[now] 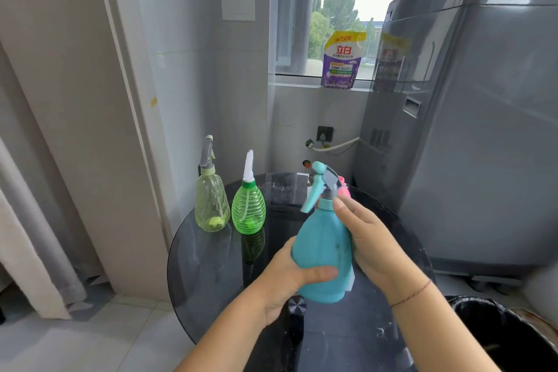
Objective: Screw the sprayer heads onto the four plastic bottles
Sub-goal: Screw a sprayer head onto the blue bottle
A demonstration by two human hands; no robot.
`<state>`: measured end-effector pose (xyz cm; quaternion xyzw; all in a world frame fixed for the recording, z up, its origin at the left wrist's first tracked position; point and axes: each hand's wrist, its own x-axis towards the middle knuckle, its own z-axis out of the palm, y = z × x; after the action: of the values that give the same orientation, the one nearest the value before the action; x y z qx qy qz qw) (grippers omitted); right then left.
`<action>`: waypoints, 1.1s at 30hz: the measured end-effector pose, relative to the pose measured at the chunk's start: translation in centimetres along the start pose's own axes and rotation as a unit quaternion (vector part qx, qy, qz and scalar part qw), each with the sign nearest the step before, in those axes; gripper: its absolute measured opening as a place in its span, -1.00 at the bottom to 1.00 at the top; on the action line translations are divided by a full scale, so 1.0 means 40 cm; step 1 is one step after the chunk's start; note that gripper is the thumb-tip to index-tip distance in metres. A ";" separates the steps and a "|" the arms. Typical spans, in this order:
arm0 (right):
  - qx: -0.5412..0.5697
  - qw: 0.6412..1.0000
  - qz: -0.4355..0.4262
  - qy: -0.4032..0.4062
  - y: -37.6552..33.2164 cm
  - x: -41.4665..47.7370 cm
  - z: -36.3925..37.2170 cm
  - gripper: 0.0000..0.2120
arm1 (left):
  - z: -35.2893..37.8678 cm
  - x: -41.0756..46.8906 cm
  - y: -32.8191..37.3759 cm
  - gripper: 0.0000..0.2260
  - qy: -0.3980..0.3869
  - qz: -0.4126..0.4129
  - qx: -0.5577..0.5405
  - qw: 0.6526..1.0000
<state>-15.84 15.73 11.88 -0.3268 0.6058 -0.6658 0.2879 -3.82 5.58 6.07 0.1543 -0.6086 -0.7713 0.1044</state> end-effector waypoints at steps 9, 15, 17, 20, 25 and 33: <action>0.124 0.991 0.036 0.033 -0.018 0.015 -0.004 -0.49 | 0.018 -0.013 0.016 -0.26 0.040 0.028 0.019 0.999; 0.061 0.990 0.035 -0.124 -0.048 -0.006 -0.034 -0.56 | -0.017 -0.028 0.043 -0.25 -0.140 -0.006 0.021 0.990; 0.004 0.995 0.013 -0.100 -0.054 -0.007 -0.025 -0.53 | -0.009 -0.020 0.038 -0.26 -0.105 0.007 0.027 0.994; -0.065 0.997 -0.012 -0.039 -0.057 -0.011 0.001 -0.54 | 0.007 -0.013 0.021 -0.26 -0.026 0.024 0.026 0.999; -0.109 0.992 -0.033 0.044 -0.040 -0.007 0.032 -0.72 | 0.032 -0.007 -0.003 -0.26 0.082 0.048 0.080 0.992; -0.065 0.983 -0.046 0.165 0.062 0.015 0.063 -0.70 | 0.037 0.026 -0.048 0.01 0.169 0.053 0.214 0.961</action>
<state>-14.27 13.43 9.61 -0.2579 0.6710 -0.6826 0.1315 -5.26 7.03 4.42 0.2685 -0.7400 -0.5793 0.2114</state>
